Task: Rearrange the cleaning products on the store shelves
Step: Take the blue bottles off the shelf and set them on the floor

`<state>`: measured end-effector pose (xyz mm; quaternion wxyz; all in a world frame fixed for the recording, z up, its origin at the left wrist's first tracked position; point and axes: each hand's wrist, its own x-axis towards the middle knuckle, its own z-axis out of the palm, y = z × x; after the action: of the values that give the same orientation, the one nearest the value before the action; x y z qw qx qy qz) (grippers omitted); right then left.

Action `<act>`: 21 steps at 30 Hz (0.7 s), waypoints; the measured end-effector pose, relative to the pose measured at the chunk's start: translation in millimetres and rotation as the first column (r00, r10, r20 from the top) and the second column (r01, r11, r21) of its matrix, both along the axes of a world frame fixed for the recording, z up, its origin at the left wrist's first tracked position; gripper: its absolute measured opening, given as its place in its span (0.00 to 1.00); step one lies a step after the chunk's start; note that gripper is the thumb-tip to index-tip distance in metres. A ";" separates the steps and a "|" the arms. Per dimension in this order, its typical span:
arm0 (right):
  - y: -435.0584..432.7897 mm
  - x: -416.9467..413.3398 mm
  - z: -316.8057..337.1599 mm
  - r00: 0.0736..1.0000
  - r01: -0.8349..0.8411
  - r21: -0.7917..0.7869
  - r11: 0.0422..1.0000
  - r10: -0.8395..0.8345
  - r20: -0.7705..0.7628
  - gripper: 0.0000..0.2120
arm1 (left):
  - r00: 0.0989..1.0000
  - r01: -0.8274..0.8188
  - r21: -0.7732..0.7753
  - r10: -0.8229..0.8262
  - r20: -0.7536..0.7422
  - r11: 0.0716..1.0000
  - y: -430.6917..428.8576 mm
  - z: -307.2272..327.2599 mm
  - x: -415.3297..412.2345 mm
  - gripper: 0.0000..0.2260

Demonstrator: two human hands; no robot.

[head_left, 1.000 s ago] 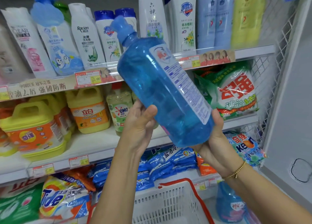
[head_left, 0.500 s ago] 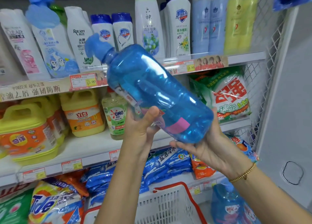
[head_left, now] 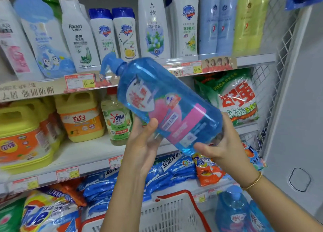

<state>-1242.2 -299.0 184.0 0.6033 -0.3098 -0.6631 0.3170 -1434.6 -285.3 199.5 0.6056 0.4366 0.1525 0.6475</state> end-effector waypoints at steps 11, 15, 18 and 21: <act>-11.5 -18.7 9.8 0.927 -0.289 -0.252 0.924 0.204 -0.314 0.45 | 0.989 -0.117 -0.070 0.110 -0.096 0.991 1.4 42.3 -16.5 0.26; -19.9 -18.0 13.4 0.943 -0.250 -0.213 0.944 0.188 -0.275 0.35 | 0.999 -0.042 -0.184 0.037 -0.030 0.982 -1.6 37.7 -19.7 0.24; -26.4 -15.0 15.4 0.940 -0.277 -0.173 0.945 0.228 -0.255 0.31 | 1.000 0.005 -0.215 -0.007 -0.008 0.977 -4.2 35.7 -20.9 0.34; -29.6 -9.2 19.5 0.934 -0.292 -0.132 0.947 0.253 -0.252 0.25 | 0.996 0.077 -0.228 -0.066 0.054 0.971 -6.5 32.0 -18.8 0.33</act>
<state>-1251.4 -328.6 203.5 0.5984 -0.2247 -0.5959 0.4862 -1453.4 -291.8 231.5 0.6784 0.3538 0.1968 0.6130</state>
